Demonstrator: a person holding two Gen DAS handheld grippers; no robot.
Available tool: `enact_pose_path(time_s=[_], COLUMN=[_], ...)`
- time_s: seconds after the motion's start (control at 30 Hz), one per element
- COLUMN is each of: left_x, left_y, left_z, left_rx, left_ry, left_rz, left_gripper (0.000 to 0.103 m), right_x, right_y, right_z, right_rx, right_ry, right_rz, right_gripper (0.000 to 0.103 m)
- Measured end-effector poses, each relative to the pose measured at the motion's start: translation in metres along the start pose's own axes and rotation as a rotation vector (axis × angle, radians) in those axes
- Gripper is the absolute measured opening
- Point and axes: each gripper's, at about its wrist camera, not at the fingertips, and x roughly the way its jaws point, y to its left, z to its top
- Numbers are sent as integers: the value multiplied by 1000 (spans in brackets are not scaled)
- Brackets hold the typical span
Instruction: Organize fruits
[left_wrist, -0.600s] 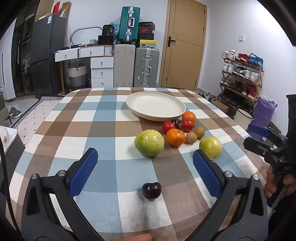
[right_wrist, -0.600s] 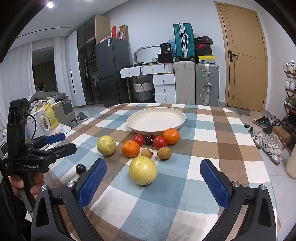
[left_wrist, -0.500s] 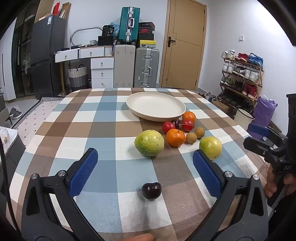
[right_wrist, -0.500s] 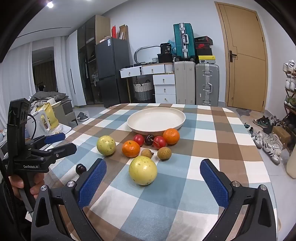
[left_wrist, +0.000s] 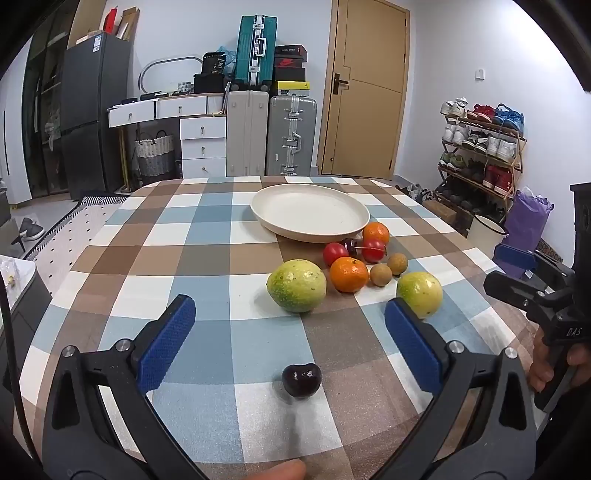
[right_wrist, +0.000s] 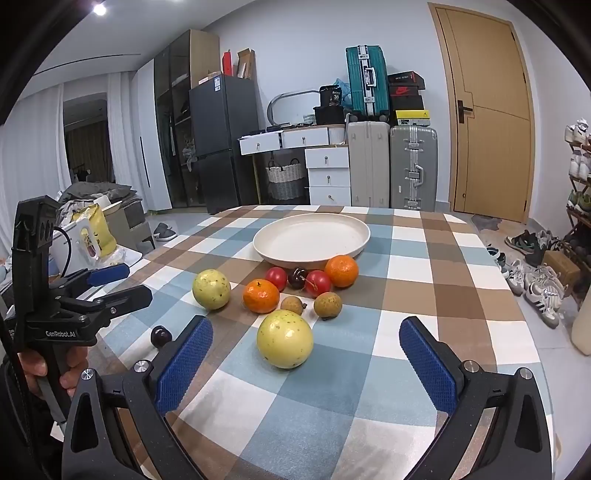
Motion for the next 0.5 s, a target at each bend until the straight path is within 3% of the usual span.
enact_pose_path(time_s=[0.5], left_x=[0], left_y=[0], left_z=[0], left_rx=[3], left_ry=[-2], left_rz=[2], left_gripper=[102], right_x=[0], right_y=[-1], right_z=[0], right_rx=[0], right_ry=[1], right_rz=[-1], right_gripper=[103])
